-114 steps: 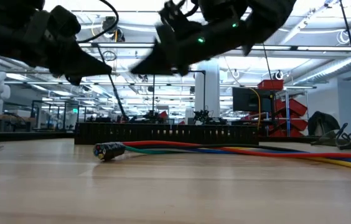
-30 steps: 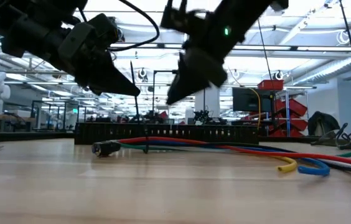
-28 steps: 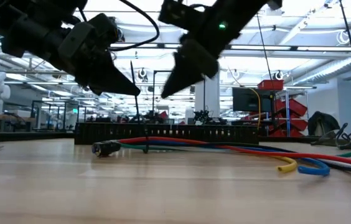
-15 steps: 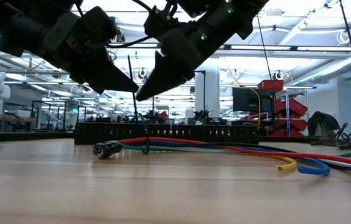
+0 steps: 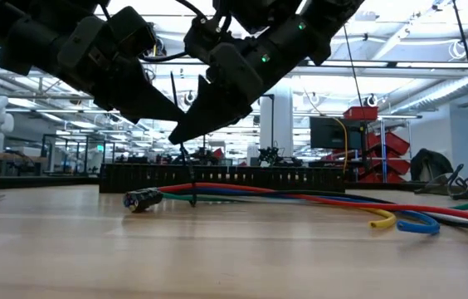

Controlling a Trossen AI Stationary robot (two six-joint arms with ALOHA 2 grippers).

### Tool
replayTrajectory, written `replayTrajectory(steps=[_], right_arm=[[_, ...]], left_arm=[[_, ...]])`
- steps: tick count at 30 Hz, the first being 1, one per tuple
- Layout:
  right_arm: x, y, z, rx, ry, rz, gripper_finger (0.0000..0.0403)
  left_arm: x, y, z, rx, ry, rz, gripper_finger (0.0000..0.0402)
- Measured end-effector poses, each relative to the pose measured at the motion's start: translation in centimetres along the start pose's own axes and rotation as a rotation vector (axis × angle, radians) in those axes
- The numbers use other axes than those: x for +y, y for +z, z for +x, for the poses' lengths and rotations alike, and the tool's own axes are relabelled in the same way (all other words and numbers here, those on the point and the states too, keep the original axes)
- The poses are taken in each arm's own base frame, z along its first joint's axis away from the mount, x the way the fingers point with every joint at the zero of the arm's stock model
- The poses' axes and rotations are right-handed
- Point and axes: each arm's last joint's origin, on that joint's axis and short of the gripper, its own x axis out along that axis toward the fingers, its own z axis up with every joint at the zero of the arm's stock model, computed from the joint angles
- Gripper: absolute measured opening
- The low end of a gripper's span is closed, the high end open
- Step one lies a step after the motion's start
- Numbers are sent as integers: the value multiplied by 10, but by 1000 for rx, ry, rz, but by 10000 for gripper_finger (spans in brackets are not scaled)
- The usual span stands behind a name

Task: Ziptie cables
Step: Wrap the cable wire using a zip tie

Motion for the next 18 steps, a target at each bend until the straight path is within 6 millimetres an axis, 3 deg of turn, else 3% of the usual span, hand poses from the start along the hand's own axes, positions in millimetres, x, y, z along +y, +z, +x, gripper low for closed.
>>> replayTrajectory(steps=[6,13,18], right_arm=[[-2,0,0,-4,-14,0,6],[-10,-1,0,10,-22,20,1],[-8,1,-2,3,-13,11,1]], left_arm=[[0,0,0,-1,-1,-2,0],[0,1,-2,0,-8,-26,0],[-8,5,-18,33,-62,-55,14]])
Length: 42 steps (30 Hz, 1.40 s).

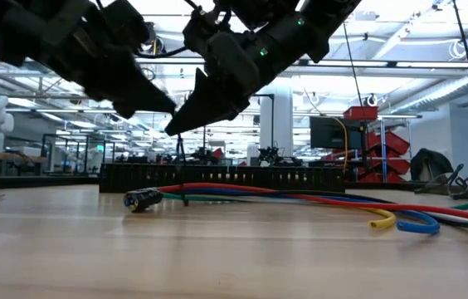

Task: Ziptie cables
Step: Wrap the cable wire using a zip tie

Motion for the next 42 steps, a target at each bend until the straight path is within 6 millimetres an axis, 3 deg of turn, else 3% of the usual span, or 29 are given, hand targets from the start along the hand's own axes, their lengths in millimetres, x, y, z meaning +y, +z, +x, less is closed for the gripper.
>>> replayTrajectory(steps=[4,8,15,19,23,26,32,36,42], right_arm=[[-1,-9,2,61,-31,-2,0],[2,-5,1,40,-35,-21,0],[6,0,-3,8,-37,-35,0],[15,6,-5,-42,-44,-46,0],[21,7,-6,-48,-51,-46,0],[23,8,-6,-57,23,-17,0],[19,14,-12,-93,211,15,0],[13,16,-15,-113,328,26,0],[11,17,-15,-119,357,30,0]], left_arm=[[-9,0,-20,53,-31,-18,37],[-11,-2,-26,21,54,-7,46],[-11,-14,-8,-14,117,-11,48],[-12,-34,1,51,156,-24,48],[-19,-45,-3,-87,113,-41,48],[-23,-49,-9,-178,67,46,48],[-15,-63,-7,-102,14,235,53],[-8,-59,-1,-124,-83,309,90],[4,-46,6,-248,-103,276,187]])
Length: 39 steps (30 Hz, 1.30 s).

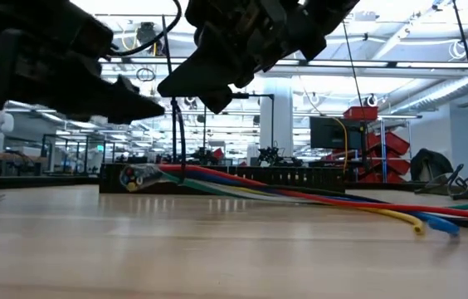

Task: Ziptie cables
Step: Wrap the cable wire using a zip tie

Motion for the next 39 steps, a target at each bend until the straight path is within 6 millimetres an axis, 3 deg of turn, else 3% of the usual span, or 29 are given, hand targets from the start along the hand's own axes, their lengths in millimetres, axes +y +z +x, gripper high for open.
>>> replayTrajectory(steps=[5,12,25,39], right_arm=[[0,0,0,-1,25,-12,0],[-3,0,-1,-2,39,-10,0],[-3,-2,-1,17,48,-11,0],[-3,-3,-1,22,48,-11,0]], left_arm=[[8,-2,11,3,-59,-9,213],[10,-3,31,-11,-184,-15,189],[23,1,36,-53,-236,-66,170],[27,2,40,-37,-281,-74,46]])
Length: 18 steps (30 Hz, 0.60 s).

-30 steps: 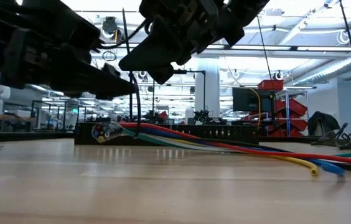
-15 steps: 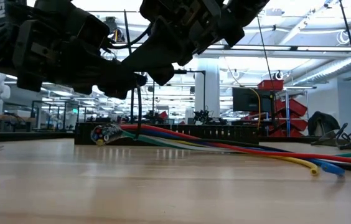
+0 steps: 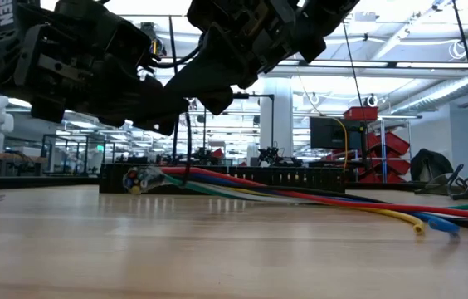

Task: Ziptie cables
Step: Wrap the cable wire using a zip tie

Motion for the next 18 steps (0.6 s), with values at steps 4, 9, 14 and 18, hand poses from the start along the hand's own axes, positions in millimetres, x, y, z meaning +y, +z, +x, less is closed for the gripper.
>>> replayTrajectory(steps=[4,9,14,18], right_arm=[[0,0,0,0,0,0,0],[-1,0,1,-17,-3,-10,0],[-5,10,-10,-61,-57,-38,0],[-3,24,-25,-110,-105,-84,0]], left_arm=[[1,0,0,2,4,-1,11],[0,-3,1,18,0,-3,5],[1,-14,6,51,24,-20,3],[-1,-29,13,108,19,-35,2]])
